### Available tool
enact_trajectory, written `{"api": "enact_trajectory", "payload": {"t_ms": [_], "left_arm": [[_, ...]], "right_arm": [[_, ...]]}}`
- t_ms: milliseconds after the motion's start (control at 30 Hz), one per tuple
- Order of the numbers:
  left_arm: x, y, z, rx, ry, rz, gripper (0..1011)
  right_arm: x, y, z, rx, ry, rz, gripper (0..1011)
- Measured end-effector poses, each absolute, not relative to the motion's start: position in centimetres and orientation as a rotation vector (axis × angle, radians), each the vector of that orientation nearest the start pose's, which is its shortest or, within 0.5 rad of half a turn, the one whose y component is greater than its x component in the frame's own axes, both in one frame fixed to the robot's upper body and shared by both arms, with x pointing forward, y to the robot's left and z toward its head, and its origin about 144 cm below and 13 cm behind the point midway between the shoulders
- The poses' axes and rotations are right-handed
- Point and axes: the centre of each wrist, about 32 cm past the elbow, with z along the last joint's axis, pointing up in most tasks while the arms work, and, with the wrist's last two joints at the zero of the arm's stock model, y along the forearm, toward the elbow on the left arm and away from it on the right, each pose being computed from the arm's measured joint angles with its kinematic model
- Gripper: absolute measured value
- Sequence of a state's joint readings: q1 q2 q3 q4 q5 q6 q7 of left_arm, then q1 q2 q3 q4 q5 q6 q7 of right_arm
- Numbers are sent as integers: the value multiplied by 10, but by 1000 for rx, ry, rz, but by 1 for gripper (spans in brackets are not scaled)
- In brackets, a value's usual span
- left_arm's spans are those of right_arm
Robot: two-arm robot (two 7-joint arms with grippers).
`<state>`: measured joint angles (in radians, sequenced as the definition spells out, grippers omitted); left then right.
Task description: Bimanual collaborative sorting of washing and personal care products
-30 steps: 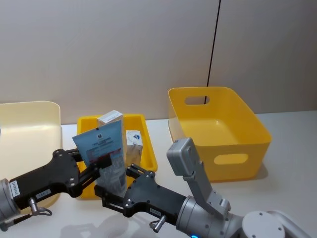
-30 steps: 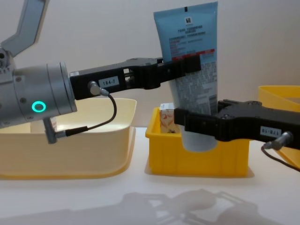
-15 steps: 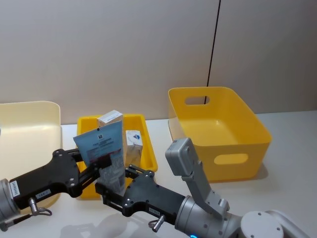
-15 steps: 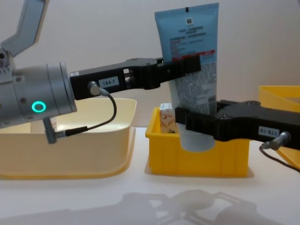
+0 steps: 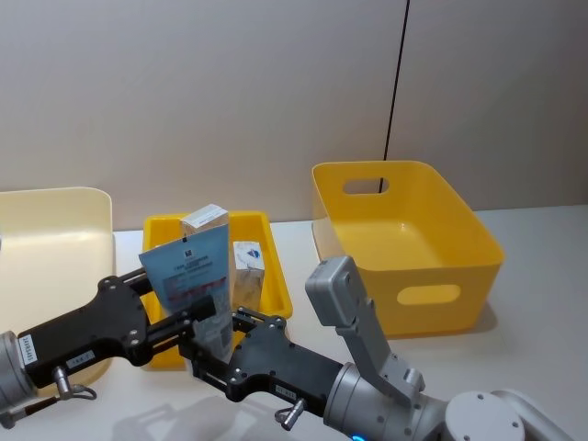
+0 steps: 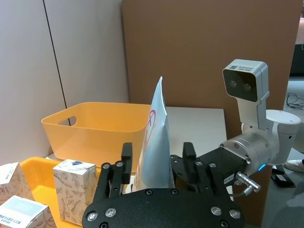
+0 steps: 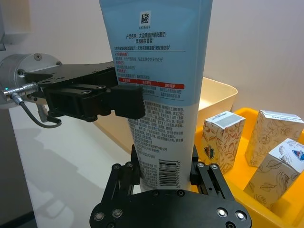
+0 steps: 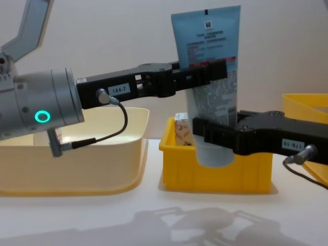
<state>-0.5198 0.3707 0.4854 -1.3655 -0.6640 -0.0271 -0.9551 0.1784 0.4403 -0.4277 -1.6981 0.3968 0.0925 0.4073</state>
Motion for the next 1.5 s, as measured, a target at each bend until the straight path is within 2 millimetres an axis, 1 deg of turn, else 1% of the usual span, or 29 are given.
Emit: {"api": "enact_trajectory", "payload": {"t_ms": [67,200,233,300,367,400,467,767,1133,1367,1500], "left_arm": [[572,220,1241,-180,-73,247,691],[572,220,1241,-180,-73,247,792],[572,220,1241,-180,-73,247,845],[572,220,1241,-180,-73,247,881],[572,220,1241,-180,-73,247,959],[572,220,1241,-180,-73,247,959],[572,220,1241,-180,-73,247,1002],[572,220,1241,-180,-73,247,1003],[572,220,1241,-180,-73,247,1003],[572,220,1241,-180,-73,247,1003],[572,220,1241,-180,-73,247,1003]], "right_arm": [[476,-215,1206,-49,-64,-728,533],[476,-215,1206,-49,-64,-728,529],[476,-215,1206,-49,-64,-728,529],[476,-215,1206,-48,-65,-730,529],[475,-216,1206,-47,-67,-736,530],[475,-216,1206,-46,-67,-739,529],[475,-218,1206,-43,-70,-754,530],[469,-231,1208,-21,-85,-836,529],[463,-259,1216,29,-133,-991,529],[466,-276,1226,76,-193,-1085,529],[472,-285,1232,102,-235,-1142,529]]}}
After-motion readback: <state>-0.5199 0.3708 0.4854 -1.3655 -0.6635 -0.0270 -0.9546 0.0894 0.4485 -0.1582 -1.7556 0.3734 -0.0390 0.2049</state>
